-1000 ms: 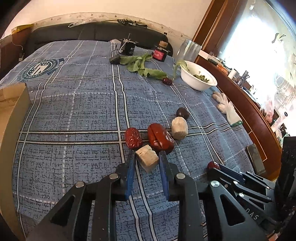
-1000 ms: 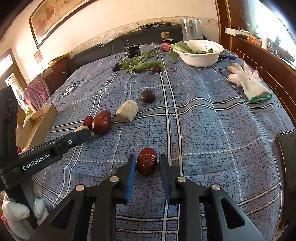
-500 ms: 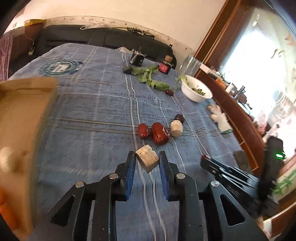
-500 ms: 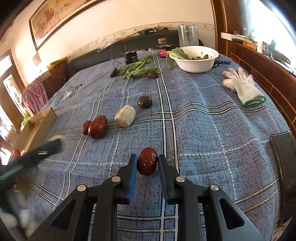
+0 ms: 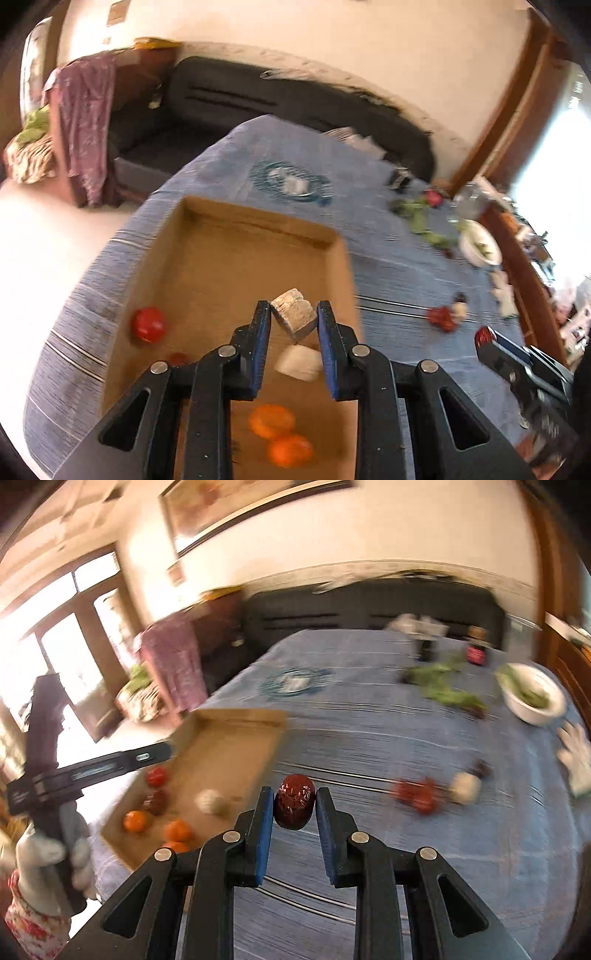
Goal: Organize fruits
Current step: 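Carry the cube and date over the box and open both grippers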
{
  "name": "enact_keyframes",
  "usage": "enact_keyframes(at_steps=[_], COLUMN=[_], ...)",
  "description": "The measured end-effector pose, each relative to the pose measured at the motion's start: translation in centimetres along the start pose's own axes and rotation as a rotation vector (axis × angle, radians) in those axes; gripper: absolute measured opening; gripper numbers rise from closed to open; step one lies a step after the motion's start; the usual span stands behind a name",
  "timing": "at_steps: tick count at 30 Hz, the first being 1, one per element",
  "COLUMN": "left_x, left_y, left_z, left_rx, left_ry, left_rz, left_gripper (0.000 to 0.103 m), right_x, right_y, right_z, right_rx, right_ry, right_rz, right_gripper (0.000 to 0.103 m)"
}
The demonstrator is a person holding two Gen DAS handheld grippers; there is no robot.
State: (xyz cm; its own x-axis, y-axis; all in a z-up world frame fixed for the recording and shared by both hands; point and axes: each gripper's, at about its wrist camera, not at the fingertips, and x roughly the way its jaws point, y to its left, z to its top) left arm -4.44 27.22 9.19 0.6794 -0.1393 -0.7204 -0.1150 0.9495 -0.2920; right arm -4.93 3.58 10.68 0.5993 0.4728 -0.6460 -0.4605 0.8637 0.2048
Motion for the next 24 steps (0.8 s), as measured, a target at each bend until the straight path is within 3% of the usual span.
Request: enact_keyframes(at_steps=[2,5,12,18,20,24], left_x=[1.6,4.1,7.2,7.1,6.6,4.9], left_y=[1.4,3.6,6.4,7.2,7.4,7.0], left_z=[0.4,0.9,0.9,1.1,1.1,1.2], left_rx=[-0.022,-0.088,-0.174,-0.194,-0.204,-0.204], left_ry=[0.036,0.108,0.188,0.178,0.160,0.110], left_rz=[0.035,0.019,0.021,0.003,-0.002,0.000], left_gripper=[0.025,0.025,0.025,0.028,0.037,0.043], right_x=[2.4,6.5,13.2,16.0,16.1,15.2], right_y=[2.1,4.1,5.7,5.6,5.6,5.0], right_z=[0.2,0.5,1.2,1.6,1.6,1.7], right_rx=[-0.024,-0.044,-0.071,-0.066,-0.064,-0.039], right_ry=[0.035,0.088,0.181,0.216,0.215,0.191], right_rz=[0.022,0.035,0.027,0.025,0.029,0.046], right_gripper=[0.026,0.026,0.026,0.026,0.026,0.033])
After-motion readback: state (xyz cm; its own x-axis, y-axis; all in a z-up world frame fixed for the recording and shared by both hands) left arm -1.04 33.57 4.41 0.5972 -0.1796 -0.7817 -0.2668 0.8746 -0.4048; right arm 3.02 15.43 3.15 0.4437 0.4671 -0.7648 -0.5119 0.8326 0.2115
